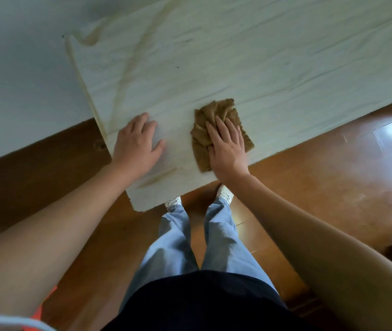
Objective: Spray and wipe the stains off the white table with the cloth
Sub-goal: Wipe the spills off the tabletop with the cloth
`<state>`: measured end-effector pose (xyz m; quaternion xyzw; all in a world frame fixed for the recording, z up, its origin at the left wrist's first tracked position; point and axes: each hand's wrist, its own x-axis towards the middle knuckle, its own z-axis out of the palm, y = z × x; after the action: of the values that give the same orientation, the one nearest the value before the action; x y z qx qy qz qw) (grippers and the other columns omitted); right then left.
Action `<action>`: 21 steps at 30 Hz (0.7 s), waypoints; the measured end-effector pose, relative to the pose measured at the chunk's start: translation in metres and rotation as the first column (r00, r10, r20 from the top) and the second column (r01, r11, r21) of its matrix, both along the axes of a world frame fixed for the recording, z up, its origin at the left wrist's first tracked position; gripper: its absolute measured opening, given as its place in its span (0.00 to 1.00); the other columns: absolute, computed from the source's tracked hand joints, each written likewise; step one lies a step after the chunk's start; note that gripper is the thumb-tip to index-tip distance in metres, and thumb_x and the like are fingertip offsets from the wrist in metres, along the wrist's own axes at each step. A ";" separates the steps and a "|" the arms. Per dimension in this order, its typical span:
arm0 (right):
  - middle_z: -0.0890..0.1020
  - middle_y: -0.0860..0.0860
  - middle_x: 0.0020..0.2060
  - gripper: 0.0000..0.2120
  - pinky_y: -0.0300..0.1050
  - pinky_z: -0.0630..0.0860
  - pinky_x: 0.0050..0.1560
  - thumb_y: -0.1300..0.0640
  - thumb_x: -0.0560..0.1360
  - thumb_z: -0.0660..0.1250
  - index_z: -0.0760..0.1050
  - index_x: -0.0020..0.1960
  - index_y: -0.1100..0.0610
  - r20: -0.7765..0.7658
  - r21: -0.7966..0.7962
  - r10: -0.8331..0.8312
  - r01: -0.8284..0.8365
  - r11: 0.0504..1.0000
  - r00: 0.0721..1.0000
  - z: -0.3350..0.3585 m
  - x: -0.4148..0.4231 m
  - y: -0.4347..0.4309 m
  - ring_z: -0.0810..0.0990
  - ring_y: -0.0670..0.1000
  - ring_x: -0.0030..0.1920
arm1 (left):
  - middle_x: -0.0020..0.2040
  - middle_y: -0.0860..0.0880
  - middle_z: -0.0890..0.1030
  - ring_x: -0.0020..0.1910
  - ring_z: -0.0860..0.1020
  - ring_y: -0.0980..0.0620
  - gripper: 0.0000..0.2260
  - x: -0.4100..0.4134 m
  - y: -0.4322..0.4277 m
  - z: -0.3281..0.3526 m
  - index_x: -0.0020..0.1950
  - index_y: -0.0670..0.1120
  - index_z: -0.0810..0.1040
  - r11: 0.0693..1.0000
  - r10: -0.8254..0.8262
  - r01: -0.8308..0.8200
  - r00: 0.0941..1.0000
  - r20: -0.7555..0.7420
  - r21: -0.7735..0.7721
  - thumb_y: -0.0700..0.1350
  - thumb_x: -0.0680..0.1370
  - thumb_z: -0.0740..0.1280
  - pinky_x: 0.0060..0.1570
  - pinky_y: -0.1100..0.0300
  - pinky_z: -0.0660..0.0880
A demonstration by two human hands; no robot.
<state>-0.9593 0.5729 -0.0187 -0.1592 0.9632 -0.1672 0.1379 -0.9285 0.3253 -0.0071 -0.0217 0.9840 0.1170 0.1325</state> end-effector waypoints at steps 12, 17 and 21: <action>0.60 0.51 0.80 0.29 0.58 0.50 0.80 0.48 0.81 0.57 0.59 0.80 0.50 0.048 -0.002 0.475 -0.476 0.879 0.878 -0.007 0.078 -0.074 0.55 0.56 0.80 | 0.75 0.40 0.69 0.74 0.69 0.41 0.22 0.132 -0.030 0.004 0.72 0.42 0.70 0.958 0.276 -0.261 0.952 -0.133 0.116 0.53 0.82 0.63 0.68 0.43 0.71; 0.58 0.51 0.80 0.29 0.57 0.45 0.80 0.47 0.81 0.57 0.57 0.81 0.48 0.027 0.018 0.534 -0.535 0.845 0.845 -0.007 0.050 -0.105 0.52 0.55 0.81 | 0.77 0.42 0.67 0.76 0.66 0.44 0.23 0.162 -0.025 -0.008 0.75 0.45 0.68 0.928 0.362 -0.354 0.931 -0.054 0.119 0.57 0.84 0.59 0.72 0.44 0.67; 0.57 0.52 0.81 0.27 0.56 0.40 0.80 0.50 0.83 0.57 0.57 0.81 0.50 0.019 0.032 0.421 -0.422 0.906 0.907 -0.007 0.059 -0.152 0.49 0.56 0.81 | 0.78 0.43 0.66 0.77 0.65 0.45 0.23 0.165 -0.033 -0.006 0.75 0.45 0.68 0.917 0.398 -0.392 0.913 -0.088 0.080 0.57 0.85 0.56 0.73 0.47 0.65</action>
<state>-0.9005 0.4208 -0.0253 -0.3600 0.9081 -0.1172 0.1790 -0.7636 0.2927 -0.0135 -0.2100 0.9609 0.1719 0.0560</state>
